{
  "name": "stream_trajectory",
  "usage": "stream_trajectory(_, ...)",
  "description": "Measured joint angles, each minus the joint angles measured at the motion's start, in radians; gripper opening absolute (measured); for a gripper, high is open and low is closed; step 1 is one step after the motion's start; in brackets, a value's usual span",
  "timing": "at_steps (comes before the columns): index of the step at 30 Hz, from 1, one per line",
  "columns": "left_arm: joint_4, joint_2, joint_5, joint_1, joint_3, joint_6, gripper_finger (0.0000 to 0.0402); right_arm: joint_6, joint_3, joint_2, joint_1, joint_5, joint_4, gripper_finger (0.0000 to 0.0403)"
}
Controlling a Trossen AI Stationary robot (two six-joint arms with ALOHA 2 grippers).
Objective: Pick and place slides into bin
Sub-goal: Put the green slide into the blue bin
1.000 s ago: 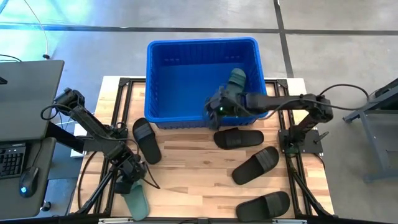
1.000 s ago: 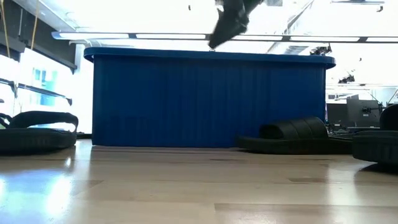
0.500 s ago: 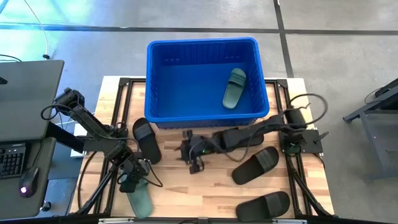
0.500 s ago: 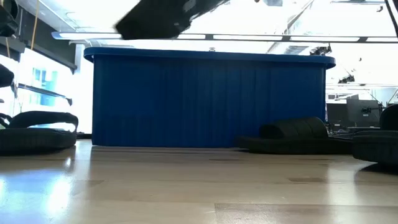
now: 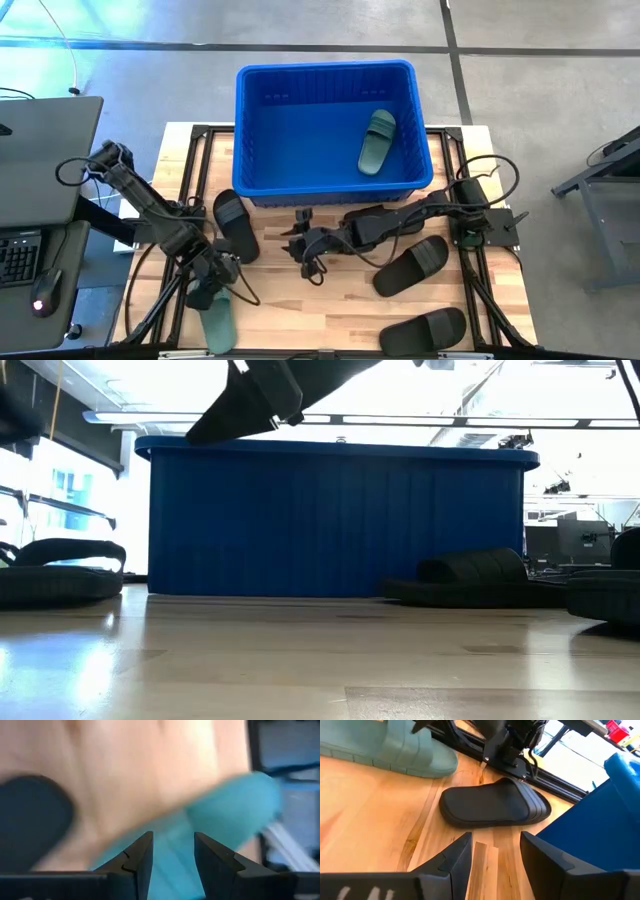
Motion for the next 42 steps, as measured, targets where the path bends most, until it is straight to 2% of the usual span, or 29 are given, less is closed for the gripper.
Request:
stream_trajectory(4, -0.1, -0.001, -0.19, 0.0, 0.035, 0.064, 0.0128, 0.0, 0.0, 0.0, 0.0, 0.0, -0.001, 0.0157)
stream_trajectory(7, -0.192, 0.0, -0.305, 0.0, 0.036, 0.051, 0.0128, 0.0, 0.0, 0.0, 0.0, 0.0, -0.005, 0.0153)
stream_trajectory(13, -0.394, 0.0, -0.471, 0.0, 0.036, -0.1, 0.0128, -0.011, 0.0, 0.0, 0.0, 0.0, -0.015, 0.015)
stream_trajectory(18, -0.397, 0.0, -0.602, 0.0, 0.036, -0.112, 0.0129, -0.011, 0.0, 0.0, -0.002, 0.0, -0.016, 0.0151)
stream_trajectory(22, -0.39, -0.001, -0.618, 0.0, 0.028, -0.152, 0.0129, -0.011, 0.0, 0.0, -0.002, 0.0, -0.016, 0.0151)
stream_trajectory(29, -0.338, -0.001, -0.571, 0.0, -0.112, -0.255, 0.0129, -0.011, 0.0, 0.0, -0.002, 0.0, -0.035, 0.0151)
stream_trajectory(33, -0.345, -0.001, -0.622, 0.0, -0.152, -0.345, 0.0129, -0.011, 0.0, 0.0, -0.002, 0.0, -0.034, 0.0152)
stream_trajectory(42, -0.316, -0.001, -0.703, 0.0, -0.2, -0.411, 0.0129, -0.011, 0.0, 0.0, -0.007, 0.0, -0.035, 0.0156)
